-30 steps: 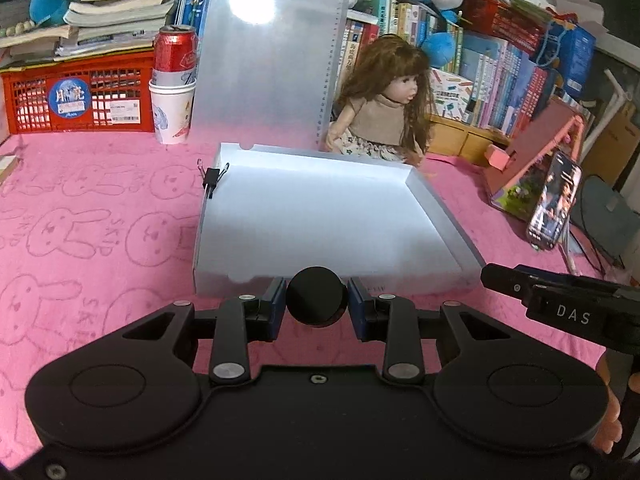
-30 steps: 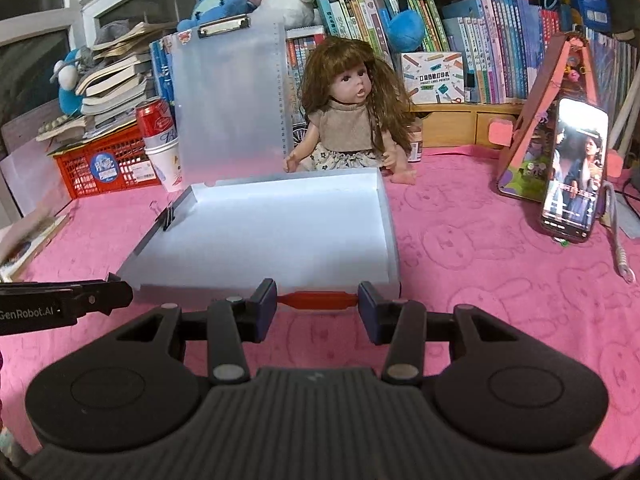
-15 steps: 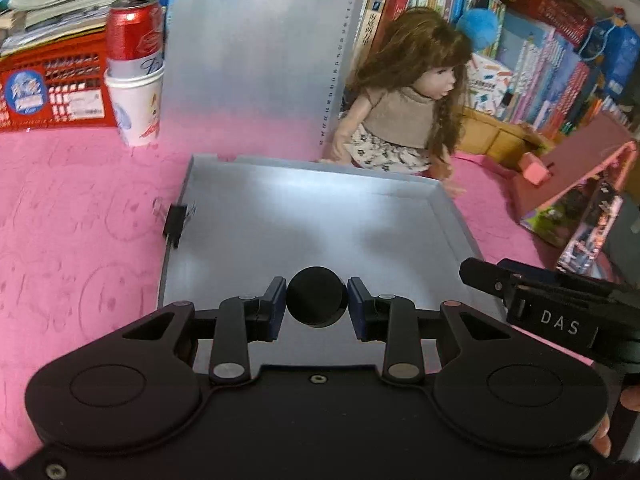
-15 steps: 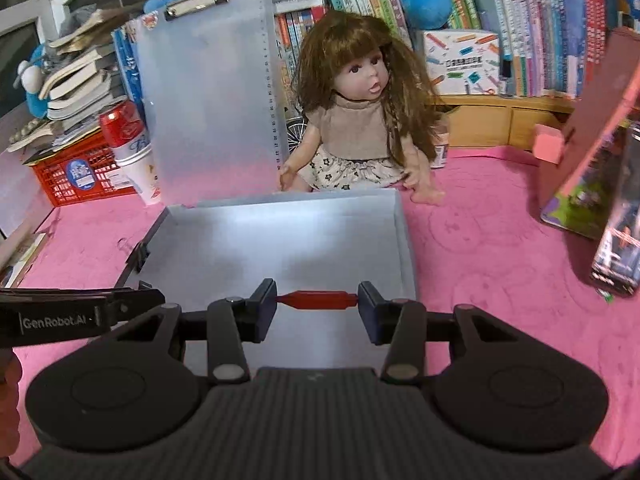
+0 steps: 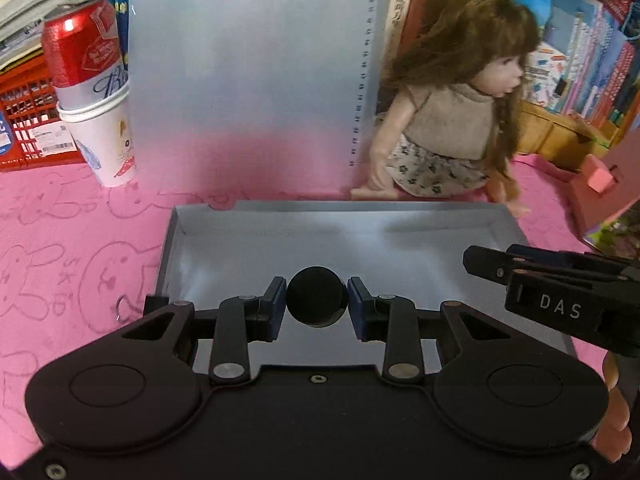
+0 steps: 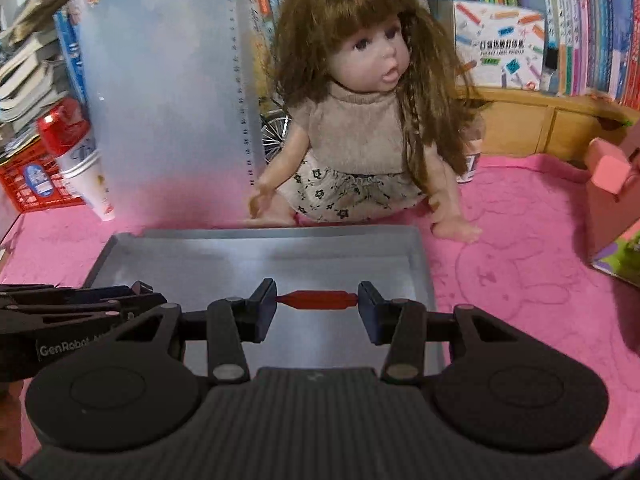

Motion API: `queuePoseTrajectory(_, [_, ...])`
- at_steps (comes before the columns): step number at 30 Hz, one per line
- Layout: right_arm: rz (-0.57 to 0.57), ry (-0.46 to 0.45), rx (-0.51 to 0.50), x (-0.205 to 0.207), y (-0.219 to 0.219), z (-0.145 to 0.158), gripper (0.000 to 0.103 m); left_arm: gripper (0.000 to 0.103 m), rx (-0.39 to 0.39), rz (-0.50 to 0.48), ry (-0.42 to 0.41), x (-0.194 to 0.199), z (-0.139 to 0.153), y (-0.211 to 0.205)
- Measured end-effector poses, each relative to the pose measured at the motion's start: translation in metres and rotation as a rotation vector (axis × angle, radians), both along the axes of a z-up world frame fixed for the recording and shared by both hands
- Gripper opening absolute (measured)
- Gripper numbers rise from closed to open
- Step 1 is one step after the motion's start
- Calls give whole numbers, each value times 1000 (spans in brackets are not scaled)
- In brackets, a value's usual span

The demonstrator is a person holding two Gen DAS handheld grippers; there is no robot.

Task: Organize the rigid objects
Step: 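Carry the black disc and red stick with both tools over the white tray, then open the left tool dropping the disc while the right tool releases the red stick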

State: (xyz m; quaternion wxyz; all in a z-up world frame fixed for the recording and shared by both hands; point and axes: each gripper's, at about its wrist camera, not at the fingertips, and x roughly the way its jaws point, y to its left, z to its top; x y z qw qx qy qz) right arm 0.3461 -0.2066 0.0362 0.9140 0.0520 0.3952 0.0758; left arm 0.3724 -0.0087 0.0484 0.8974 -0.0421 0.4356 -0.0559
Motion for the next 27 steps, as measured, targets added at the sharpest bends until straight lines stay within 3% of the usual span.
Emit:
queuePoseTrajectory(9, [9,28,-5,21,2,-28,50,32,52,-7,-2,19,-22,-6])
queuePoseTrajectory(23, [44,23,-42,30,8,-30,50,32,76,4,-24,26,-33,-9])
queuePoseTrajectory(26, [46,15,-46,30,8,-31,53,32,88,-7,-33,25,-34,-11])
queuePoseTrajectory(27, [45,13,-46,30,8,-31,60,32,90,-9,-35,24,-34,-11])
